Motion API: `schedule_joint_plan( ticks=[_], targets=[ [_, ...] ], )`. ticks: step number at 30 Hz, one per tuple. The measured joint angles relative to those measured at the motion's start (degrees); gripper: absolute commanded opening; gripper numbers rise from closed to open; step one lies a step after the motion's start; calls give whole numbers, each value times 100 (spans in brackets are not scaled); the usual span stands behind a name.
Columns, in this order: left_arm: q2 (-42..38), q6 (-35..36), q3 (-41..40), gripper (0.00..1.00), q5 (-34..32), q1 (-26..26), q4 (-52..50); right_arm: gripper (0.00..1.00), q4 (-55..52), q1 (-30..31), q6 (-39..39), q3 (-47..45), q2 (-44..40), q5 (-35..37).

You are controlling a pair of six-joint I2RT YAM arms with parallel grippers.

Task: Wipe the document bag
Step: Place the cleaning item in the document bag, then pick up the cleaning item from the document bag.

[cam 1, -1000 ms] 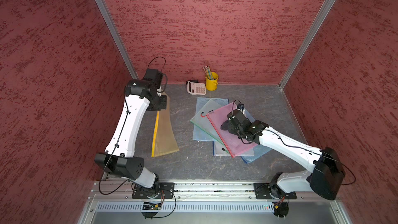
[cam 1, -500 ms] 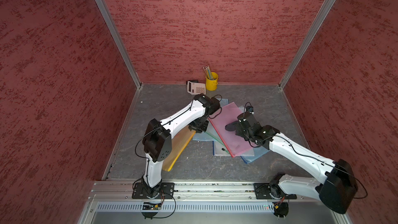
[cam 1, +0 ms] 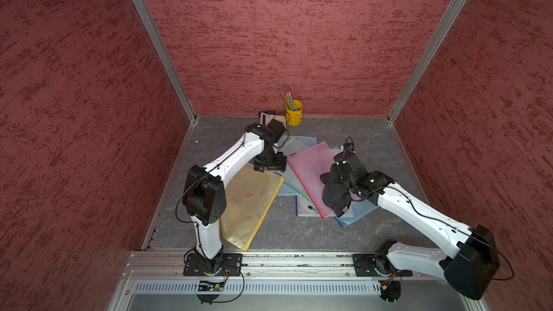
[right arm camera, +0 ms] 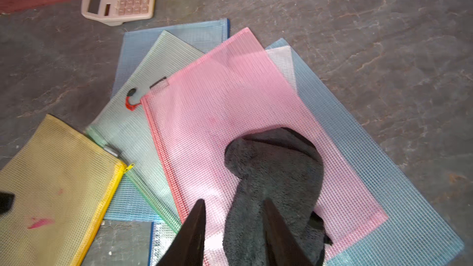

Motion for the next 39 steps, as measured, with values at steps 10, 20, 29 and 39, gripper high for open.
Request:
schedule_joint_plan(
  ticks=[10, 20, 29, 39],
  targets=[
    [-192, 903, -1462, 98, 289, 2236, 723, 77, 216, 358, 260, 39, 614, -70],
    [420, 1744, -1528, 100, 704, 2643, 1097, 95, 245, 11, 533, -422, 984, -109],
    [977, 2033, -1541, 100, 929, 2586, 1187, 94, 442, -490, 531, -807, 1755, -551],
    [1032, 2081, -1670, 72, 1731, 2625, 1134, 40, 881, -730, 428, -1180, 1810, -743]
  ],
)
